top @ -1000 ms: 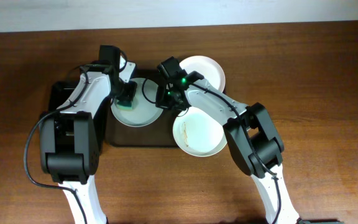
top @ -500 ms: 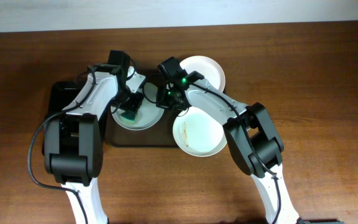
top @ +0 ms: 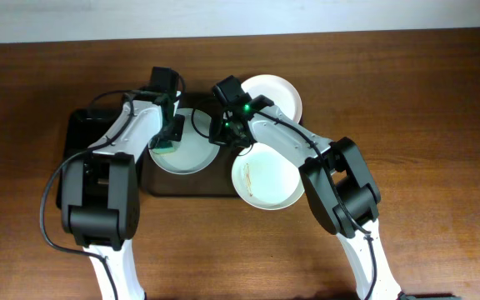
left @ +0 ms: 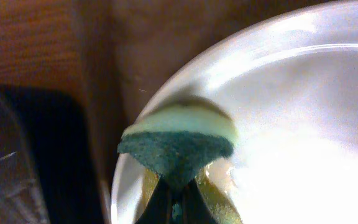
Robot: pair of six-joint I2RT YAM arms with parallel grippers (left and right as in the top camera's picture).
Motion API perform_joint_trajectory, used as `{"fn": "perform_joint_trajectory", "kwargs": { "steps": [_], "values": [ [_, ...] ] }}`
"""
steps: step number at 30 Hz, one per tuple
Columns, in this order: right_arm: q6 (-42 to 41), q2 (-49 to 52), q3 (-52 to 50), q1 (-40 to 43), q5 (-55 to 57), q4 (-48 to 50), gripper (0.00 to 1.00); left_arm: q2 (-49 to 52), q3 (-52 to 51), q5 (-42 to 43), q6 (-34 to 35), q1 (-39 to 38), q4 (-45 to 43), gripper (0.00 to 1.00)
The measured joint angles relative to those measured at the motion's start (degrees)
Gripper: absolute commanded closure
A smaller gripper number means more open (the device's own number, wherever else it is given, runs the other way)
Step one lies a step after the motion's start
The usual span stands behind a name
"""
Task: Clean dirty plates on tray and stack at the side
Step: 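Scrub the held plate's surface with the sponge in the left gripper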
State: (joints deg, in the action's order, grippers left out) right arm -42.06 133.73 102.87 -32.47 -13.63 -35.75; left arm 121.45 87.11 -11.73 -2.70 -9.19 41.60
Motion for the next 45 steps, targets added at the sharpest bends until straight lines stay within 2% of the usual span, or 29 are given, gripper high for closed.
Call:
{"fn": "perform_joint_trajectory", "kwargs": {
  "steps": [5, 8, 10, 14, 17, 20, 22, 27, 31, 34, 38, 41, 45],
  "values": [
    [0.28, 0.0, 0.0, 0.13, 0.0, -0.22, 0.96, -0.59, 0.52, 15.45, -10.4, 1.11, 7.04, 0.99],
    [0.28, 0.0, 0.0, 0.13, 0.02, -0.22, 0.96, -0.59, 0.39, 21.0, -14.67, 1.11, 6.47, 0.99],
    [0.2, 0.0, 0.0, 0.2, 0.04, -0.2, 0.96, -0.59, -0.02, 22.08, -15.28, 1.18, 2.6, 0.99],
    [-0.22, 0.0, 0.0, 0.46, 0.02, -0.09, 0.96, -0.48, -0.59, 18.1, -8.28, 2.21, -6.91, 0.99],
    [-0.22, 0.0, 0.0, 0.46, 0.0, 0.04, 0.96, -0.09, -0.72, 11.19, -2.75, 3.04, -11.06, 1.0],
    [-0.13, 0.0, 0.0, 0.31, -0.28, 0.02, 0.96, -0.09, -0.48, 6.4, 3.06, 2.73, -6.38, 0.99],
    [0.11, 0.0, 0.0, 0.11, -0.48, -0.22, 0.96, -0.17, -0.07, 6.86, 3.61, 2.78, -2.01, 0.99],
    [0.37, 0.0, 0.0, 0.13, -0.48, -0.57, 0.96, -0.39, 0.48, 21.33, -7.85, 3.82, 7.02, 0.99],
    [0.28, 0.0, 0.0, 0.13, -0.46, -0.55, 0.96, -0.35, -0.13, 28.85, -13.03, 3.78, 5.18, 0.99],
    [-0.04, 0.0, 0.0, 0.17, -0.44, -0.11, 0.96, -0.04, -0.81, 30.18, -9.25, 3.56, -4.52, 0.99],
    [0.0, 0.0, 0.0, 0.2, -0.44, 0.02, 0.96, 0.0, -0.9, 22.75, 0.63, 3.17, -14.49, 0.99],
    [0.02, 0.0, 0.0, 0.2, -0.44, 0.2, 0.96, 0.0, -0.87, 14.67, 6.54, 3.15, -11.91, 0.99],
    [0.33, 0.0, 0.0, 0.07, -0.76, 0.04, 0.96, -0.07, -0.02, 11.39, 8.37, 3.1, -2.6, 0.99]
  ]
}}
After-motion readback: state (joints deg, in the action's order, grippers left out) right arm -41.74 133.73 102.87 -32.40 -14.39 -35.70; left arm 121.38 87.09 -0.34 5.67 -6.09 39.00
